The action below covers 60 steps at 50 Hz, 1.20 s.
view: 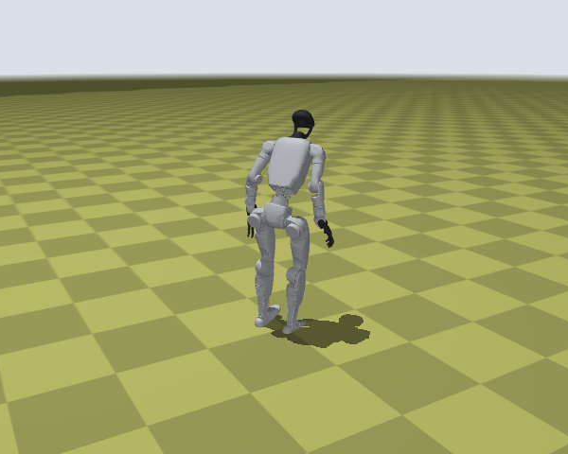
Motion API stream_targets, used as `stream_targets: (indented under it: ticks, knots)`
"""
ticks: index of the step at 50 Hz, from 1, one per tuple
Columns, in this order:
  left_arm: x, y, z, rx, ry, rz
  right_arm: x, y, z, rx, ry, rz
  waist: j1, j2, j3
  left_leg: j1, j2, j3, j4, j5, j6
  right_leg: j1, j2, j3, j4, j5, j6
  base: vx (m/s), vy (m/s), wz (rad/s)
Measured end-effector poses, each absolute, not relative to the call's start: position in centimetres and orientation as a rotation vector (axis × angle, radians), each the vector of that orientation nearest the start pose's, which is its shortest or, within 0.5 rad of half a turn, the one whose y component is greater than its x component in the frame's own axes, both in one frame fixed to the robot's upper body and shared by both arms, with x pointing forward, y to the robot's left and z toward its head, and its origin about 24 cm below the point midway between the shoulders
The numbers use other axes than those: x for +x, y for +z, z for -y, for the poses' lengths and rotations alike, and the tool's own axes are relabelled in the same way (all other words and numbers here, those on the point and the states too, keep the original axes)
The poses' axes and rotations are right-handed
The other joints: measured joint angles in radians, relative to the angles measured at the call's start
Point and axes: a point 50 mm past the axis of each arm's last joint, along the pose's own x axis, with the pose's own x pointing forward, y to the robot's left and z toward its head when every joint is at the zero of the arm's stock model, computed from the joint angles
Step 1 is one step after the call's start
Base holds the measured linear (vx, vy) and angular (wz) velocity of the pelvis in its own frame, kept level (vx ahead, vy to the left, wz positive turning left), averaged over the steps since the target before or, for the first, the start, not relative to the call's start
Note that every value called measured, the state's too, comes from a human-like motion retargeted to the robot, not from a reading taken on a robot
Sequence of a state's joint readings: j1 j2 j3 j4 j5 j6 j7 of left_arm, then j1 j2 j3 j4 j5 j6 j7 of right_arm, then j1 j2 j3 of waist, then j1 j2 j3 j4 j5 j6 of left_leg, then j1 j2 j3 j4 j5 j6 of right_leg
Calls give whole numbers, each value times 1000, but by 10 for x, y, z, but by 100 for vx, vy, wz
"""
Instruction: Upper body actions
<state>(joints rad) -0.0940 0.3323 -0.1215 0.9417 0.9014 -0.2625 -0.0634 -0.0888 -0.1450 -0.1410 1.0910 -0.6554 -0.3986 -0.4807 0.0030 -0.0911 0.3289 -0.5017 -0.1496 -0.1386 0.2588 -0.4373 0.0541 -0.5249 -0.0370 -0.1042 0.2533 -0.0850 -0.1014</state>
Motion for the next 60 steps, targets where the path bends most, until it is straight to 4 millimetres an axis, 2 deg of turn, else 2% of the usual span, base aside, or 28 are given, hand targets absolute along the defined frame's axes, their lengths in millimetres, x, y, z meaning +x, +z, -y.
stream_targets:
  ticks: [5, 9, 15, 20, 24, 25, 27, 28, 30, 35, 39, 44, 50, 53, 55, 58, 60]
  knots:
    - [185, -113, -235, 1140, -606, -748, 202, -103, 203, -756, -73, -434, -25, -11, 44, -5, -26, -98, -50, 25, 57, -29, 23, 39, -24, 41, 21, -22, 12, -48]
    - [171, -120, -246, 1131, -587, -827, 209, -98, 192, -771, -28, -391, -45, -24, 67, -5, 6, -42, -59, 20, 39, -29, 38, 62, -38, 64, 41, -10, 12, -49]
    - [159, -124, -253, 1141, -562, -869, 198, -105, 184, -745, -11, -408, -63, -29, 88, -5, 14, -38, -61, 22, 36, -33, 48, 74, -41, 104, 51, -4, 7, -17]
    - [153, -124, -262, 1152, -524, -894, 186, -116, 183, -726, -10, -488, -81, -24, 97, 8, 41, -11, -71, 35, 2, -20, 50, 56, -59, 141, 62, 0, 1, 3]
    - [147, -126, -268, 1144, -498, -939, 181, -120, 188, -746, -7, -519, -76, -23, 98, 22, 47, -5, -69, 118, -2, -8, 56, 59, -58, 157, 69, 1, 1, -1]
    - [146, -127, -269, 1142, -494, -953, 181, -120, 189, -752, -9, -524, -76, -22, 96, 22, 50, 3, -66, 163, 8, -8, 56, 60, -53, 157, 71, 6, 5, -1]
    - [141, -129, -271, 1138, -488, -982, 178, -121, 192, -762, -14, -541, -77, -13, 93, 32, 66, 34, -79, 357, 39, 7, 60, 58, -51, 152, 75, 9, 6, 5]
    - [138, -131, -271, 1135, -485, -997, 176, -123, 194, -765, -17, -553, -80, -11, 89, 42, 61, 32, -87, 376, 45, 16, 57, 57, -51, 148, 78, 11, 7, 11]
    - [133, -133, -271, 1130, -477, -1020, 174, -124, 195, -763, -24, -569, -85, -11, 80, 55, 61, 61, -85, 375, 42, 26, 52, 62, -48, 146, 87, 12, 8, 4]
    - [114, -143, -270, 1077, -427, -1113, 175, -124, 195, -736, -34, -583, -91, -14, 50, 111, 65, 124, -132, 382, 60, 53, 53, 129, -39, 156, 171, 12, 16, -32]
    - [95, -150, -266, 1014, -391, -1184, 174, -124, 196, -739, -34, -580, -76, 1, 5, 139, 93, 197, -153, 383, 48, 86, 88, 215, 9, 55, 220, 16, 17, -61]
    - [70, -158, -262, 990, -379, -1280, 157, -132, 194, -742, -35, -621, -74, 47, -62, 152, 132, 203, -148, 387, 27, 154, 56, 36, 105, -28, 139, 10, 3, -15]
    - [47, -164, -255, 957, -354, -1345, 134, -145, 196, -745, -8, -739, -33, 39, -129, 169, 120, 233, -152, 408, 20, 271, 39, 20, 21, -53, 120, 1, -6, -35]
    - [45, -164, -255, 954, -343, -1352, 128, -149, 195, -751, 4, -781, 7, 32, -139, 172, 132, 261, -151, 426, 13, 291, 71, 70, -32, -41, 66, -10, -18, -49]
    - [45, -164, -254, 954, -330, -1346, 125, -151, 196, -763, 18, -806, 8, 33, -136, 169, 132, 259, -146, 445, 9, 298, 59, 33, -57, -19, 55, -17, -19, -1]
    - [43, -165, -251, 959, -317, -1331, 119, -152, 202, -786, 22, -836, 4, 41, -138, 167, 127, 242, -139, 467, -7, 312, 80, 69, -92, -9, 41, -9, -10, 31]
    - [46, -165, -250, 979, -324, -1315, 113, -153, 207, -786, -2, -855, 13, 46, -146, 155, 112, 202, -118, 454, -25, 314, 69, 17, -107, -2, 31, -20, -23, 41]
